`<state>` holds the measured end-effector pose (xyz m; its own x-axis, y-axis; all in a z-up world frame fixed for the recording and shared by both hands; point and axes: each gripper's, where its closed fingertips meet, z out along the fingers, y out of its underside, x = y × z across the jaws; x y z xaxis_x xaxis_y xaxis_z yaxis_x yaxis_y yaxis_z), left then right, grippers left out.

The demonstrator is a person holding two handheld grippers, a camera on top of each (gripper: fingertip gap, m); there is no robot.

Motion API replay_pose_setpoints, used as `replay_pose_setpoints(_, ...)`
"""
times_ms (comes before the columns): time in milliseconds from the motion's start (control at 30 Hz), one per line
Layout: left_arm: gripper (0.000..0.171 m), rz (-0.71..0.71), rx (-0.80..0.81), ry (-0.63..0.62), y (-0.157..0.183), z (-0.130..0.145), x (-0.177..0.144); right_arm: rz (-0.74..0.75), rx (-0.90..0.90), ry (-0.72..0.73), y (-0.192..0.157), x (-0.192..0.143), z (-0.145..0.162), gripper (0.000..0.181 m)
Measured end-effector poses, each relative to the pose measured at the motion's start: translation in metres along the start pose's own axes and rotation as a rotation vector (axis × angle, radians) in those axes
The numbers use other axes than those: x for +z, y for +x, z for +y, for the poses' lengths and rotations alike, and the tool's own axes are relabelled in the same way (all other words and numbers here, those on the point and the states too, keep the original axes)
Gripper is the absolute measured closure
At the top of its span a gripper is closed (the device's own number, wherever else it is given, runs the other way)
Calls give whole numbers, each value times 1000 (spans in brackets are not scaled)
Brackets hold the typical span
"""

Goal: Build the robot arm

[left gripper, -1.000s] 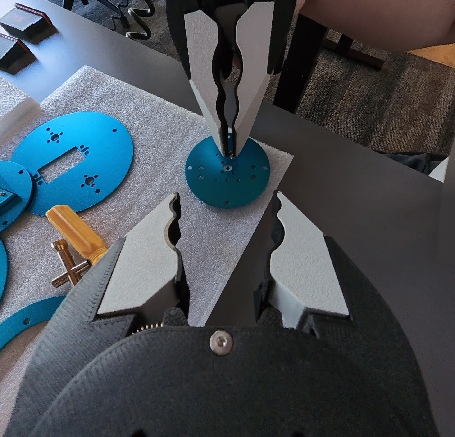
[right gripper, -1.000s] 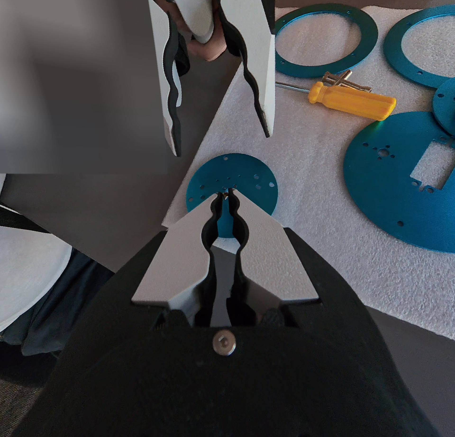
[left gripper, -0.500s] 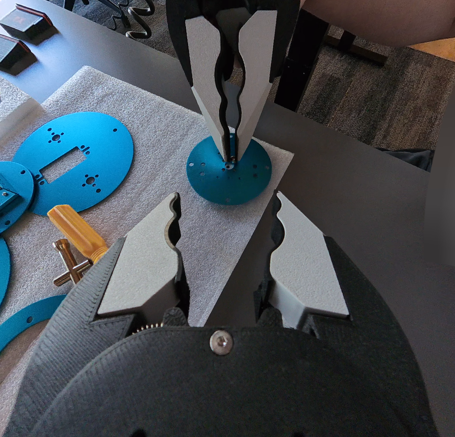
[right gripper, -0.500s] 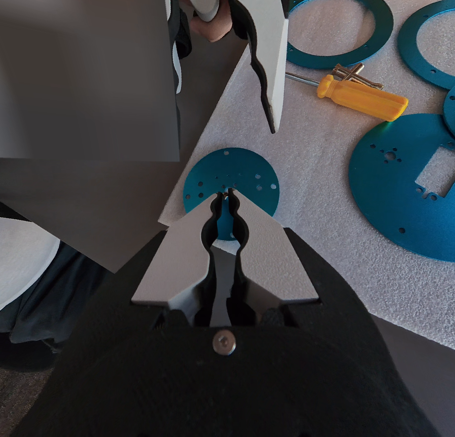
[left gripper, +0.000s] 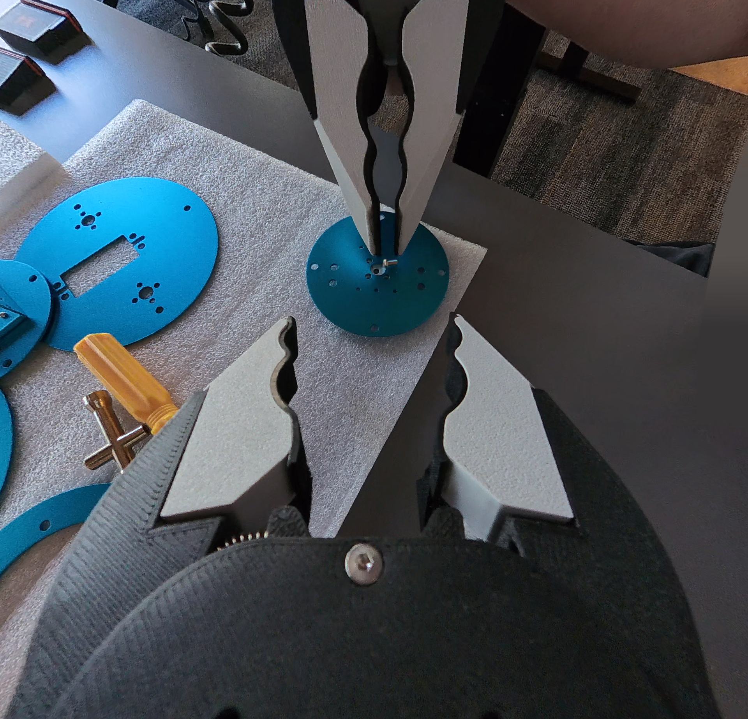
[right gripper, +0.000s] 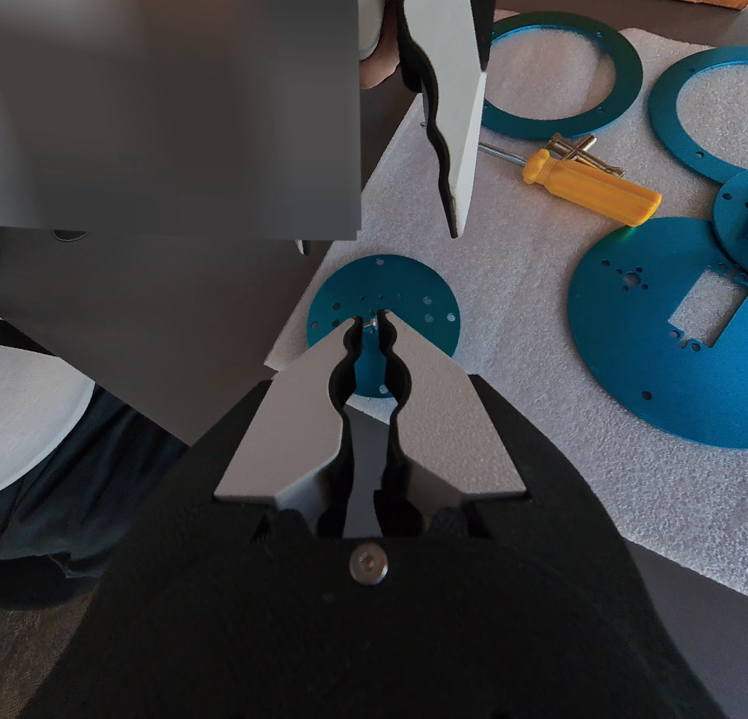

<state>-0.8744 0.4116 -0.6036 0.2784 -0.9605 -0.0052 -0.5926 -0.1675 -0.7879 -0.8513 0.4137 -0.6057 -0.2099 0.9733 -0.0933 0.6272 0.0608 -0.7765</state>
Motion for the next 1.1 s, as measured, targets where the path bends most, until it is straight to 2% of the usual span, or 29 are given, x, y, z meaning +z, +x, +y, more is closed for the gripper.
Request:
replay_pose_setpoints(333, 99, -9, -5, -14, -3, 3, -1, 4, 33, 20, 5, -3, 2, 176)
replay_pose_setpoints(500, 100, -61, -24, 24, -14, -6, -20, 18, 92, 78, 12, -8, -3, 176)
replay_pose_setpoints(567, 109, -114, -56, 5, -22, -2, -32, 37, 116, 95, 19, -11, -6, 176)
replay_pose_setpoints(633, 111, -186, -150, -42, -30, 10, -47, 46, 111, 110, 25, -14, -11, 176)
replay_pose_setpoints(700, 122, -304, -254, -76, -41, 27, -65, 75, 103, 120, 33, -17, -13, 176)
replay_pose_setpoints(767, 137, -415, -358, -55, -50, 37, -79, 90, 116, 135, 40, -18, -15, 176)
replay_pose_setpoints(833, 145, -447, -411, -54, -53, 36, -76, 86, 137, 161, 43, -16, -19, 176)
replay_pose_setpoints(867, 148, -468, -405, -92, -57, 37, -71, 88, 144, 172, 44, -15, -22, 176)
replay_pose_setpoints(933, 145, -537, -352, -200, -72, 39, -59, 95, 144, 189, 44, -13, -27, 176)
replay_pose_setpoints(1033, 144, -616, -320, -438, -88, 56, -45, 111, 141, 212, 36, -14, -31, 176)
replay_pose_setpoints(1067, 149, -613, -327, -461, -88, 56, -41, 114, 139, 223, 31, -16, -32, 176)
replay_pose_setpoints(1100, 163, -586, -345, -444, -84, 52, -37, 121, 140, 236, 27, -18, -33, 176)
